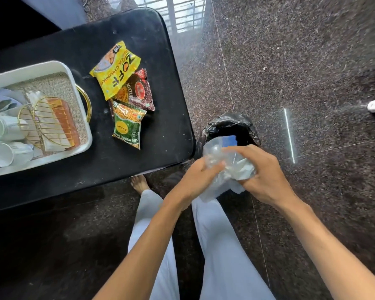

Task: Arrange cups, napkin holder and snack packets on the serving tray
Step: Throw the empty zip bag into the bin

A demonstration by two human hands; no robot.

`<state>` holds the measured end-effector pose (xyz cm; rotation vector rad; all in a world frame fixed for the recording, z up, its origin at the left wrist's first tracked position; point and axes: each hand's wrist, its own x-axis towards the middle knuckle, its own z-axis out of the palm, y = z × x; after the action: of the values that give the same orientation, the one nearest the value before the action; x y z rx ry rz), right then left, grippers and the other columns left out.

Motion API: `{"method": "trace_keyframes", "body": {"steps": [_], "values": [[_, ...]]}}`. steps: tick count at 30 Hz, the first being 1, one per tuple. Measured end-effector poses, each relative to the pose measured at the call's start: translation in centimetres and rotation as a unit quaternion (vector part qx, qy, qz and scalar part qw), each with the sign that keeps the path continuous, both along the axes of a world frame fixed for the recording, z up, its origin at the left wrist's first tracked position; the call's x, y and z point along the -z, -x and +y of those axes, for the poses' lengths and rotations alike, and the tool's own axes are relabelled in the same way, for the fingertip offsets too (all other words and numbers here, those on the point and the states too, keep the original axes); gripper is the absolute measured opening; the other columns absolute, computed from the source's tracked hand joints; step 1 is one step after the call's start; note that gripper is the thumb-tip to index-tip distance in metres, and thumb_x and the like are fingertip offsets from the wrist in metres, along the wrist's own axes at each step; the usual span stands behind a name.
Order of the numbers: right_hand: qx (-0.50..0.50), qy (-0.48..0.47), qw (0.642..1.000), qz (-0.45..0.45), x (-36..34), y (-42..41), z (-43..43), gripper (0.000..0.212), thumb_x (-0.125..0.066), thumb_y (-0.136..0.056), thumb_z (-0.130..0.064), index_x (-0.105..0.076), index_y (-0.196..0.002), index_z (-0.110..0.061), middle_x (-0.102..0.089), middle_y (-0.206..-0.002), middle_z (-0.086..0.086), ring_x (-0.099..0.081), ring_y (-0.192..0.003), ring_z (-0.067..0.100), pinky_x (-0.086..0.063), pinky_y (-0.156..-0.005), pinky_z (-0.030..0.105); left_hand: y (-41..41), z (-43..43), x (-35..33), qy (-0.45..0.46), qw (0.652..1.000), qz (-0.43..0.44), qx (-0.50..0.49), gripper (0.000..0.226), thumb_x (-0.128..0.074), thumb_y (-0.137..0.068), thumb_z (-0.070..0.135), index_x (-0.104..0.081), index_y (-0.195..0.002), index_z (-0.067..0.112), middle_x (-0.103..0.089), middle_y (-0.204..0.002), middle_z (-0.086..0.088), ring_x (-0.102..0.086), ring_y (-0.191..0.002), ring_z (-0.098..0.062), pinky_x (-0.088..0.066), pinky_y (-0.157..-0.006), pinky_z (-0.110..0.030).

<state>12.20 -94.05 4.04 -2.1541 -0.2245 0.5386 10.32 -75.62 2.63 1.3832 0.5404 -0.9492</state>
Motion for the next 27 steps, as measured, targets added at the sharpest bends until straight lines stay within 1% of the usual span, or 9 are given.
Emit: {"method": "trace_keyframes", "body": {"steps": [2,5,9,11,13,16,19,22,27], "values": [[0.112,0.069,0.991,-0.006,1.8,0.5,-0.3,0.049,-0.087,-0.065,-0.007,-0.070,-0.108,-0.021,-0.065,-0.092,-0.003,-0.057,-0.078,0.004,-0.047,-0.069,0.015,0.8,-0.9,0.1,-0.110,0.992,-0.017,-0.051,0.047,-0.056,-0.097,0.053,-0.049,-0.138,0.032,-0.066,-0.127,0.004,-0.064,-0.107,-0.003,-0.052,-0.101,-0.036],[0.288,0.129,0.948,0.038,3.2,1.5,0.5,0.028,-0.084,-0.075,-0.023,-0.070,-0.099,-0.017,-0.071,-0.090,-0.002,-0.065,-0.081,0.017,-0.050,-0.067,0.030,1.6,-2.6,0.4,-0.172,0.977,-0.091,-0.086,0.055,-0.057,-0.090,0.062,-0.046,-0.140,0.043,-0.063,-0.137,0.011,-0.063,-0.114,-0.001,-0.052,-0.101,-0.033],[0.355,-0.141,0.898,0.221,3.0,2.9,2.1,0.020,-0.073,-0.085,-0.026,-0.073,-0.105,-0.029,-0.076,-0.100,-0.007,-0.072,-0.095,0.016,-0.055,-0.074,0.020,0.3,-4.4,1.8,-0.128,0.984,-0.078,-0.099,0.055,-0.061,-0.091,0.058,-0.048,-0.141,0.039,-0.062,-0.136,0.011,-0.061,-0.123,-0.006,-0.049,-0.103,-0.029],[0.277,-0.316,0.842,0.339,2.5,3.3,1.0,0.035,-0.065,-0.089,-0.023,-0.067,-0.124,-0.021,-0.071,-0.120,0.006,-0.068,-0.111,0.022,-0.055,-0.089,0.029,-0.9,-4.0,2.9,-0.104,0.984,-0.050,-0.133,0.037,-0.064,-0.094,0.050,-0.060,-0.126,0.032,-0.070,-0.120,0.008,-0.067,-0.108,-0.006,-0.054,-0.092,-0.028],[0.229,-0.356,0.813,0.400,1.8,3.0,-0.6,0.040,-0.067,-0.089,-0.024,-0.064,-0.128,-0.018,-0.068,-0.126,0.013,-0.065,-0.115,0.027,-0.056,-0.089,0.032,-1.7,-3.1,3.8,-0.072,0.990,-0.022,-0.120,0.019,-0.067,-0.094,0.033,-0.067,-0.111,0.026,-0.073,-0.101,0.009,-0.069,-0.088,0.001,-0.054,-0.073,-0.018],[0.235,-0.170,0.883,0.369,2.5,1.8,-3.0,0.057,-0.087,-0.073,-0.020,-0.063,-0.124,-0.027,-0.069,-0.118,0.013,-0.071,-0.100,0.028,-0.060,-0.080,0.035,-2.4,-2.7,4.5,-0.075,0.995,-0.024,-0.058,0.022,-0.066,-0.084,0.009,-0.071,-0.100,0.023,-0.071,-0.089,0.009,-0.066,-0.077,-0.003,-0.051,-0.059,-0.012],[0.095,0.113,0.962,0.231,3.8,0.7,-3.8,0.091,-0.091,-0.062,-0.028,-0.045,-0.139,-0.046,-0.044,-0.122,-0.007,-0.059,-0.097,0.009,-0.055,-0.083,0.027,-2.5,-3.1,4.8,-0.114,0.989,-0.074,0.049,0.027,-0.064,-0.079,0.002,-0.073,-0.098,0.019,-0.071,-0.093,0.002,-0.065,-0.085,-0.013,-0.053,-0.068,-0.023],[-0.041,0.100,0.984,0.138,5.5,0.5,-2.7,0.098,-0.081,-0.070,-0.023,-0.029,-0.148,-0.051,-0.047,-0.122,-0.017,-0.050,-0.099,-0.002,-0.046,-0.080,0.015,-2.6,-4.2,5.0,-0.141,0.973,-0.141,0.118,0.031,-0.062,-0.079,0.005,-0.064,-0.106,0.019,-0.071,-0.097,-0.001,-0.067,-0.088,-0.018,-0.056,-0.079,-0.037],[0.093,0.117,0.987,0.063,9.2,0.6,-2.9,0.053,-0.074,-0.075,-0.016,-0.062,-0.126,-0.028,-0.064,-0.105,-0.003,-0.063,-0.093,0.017,-0.047,-0.074,0.023,-2.4,-5.0,5.8,-0.120,0.989,-0.077,0.029,0.088,-0.084,-0.080,0.031,-0.022,-0.142,0.024,-0.030,-0.140,0.000,-0.038,-0.129,-0.017,-0.041,-0.106,-0.035]]}}
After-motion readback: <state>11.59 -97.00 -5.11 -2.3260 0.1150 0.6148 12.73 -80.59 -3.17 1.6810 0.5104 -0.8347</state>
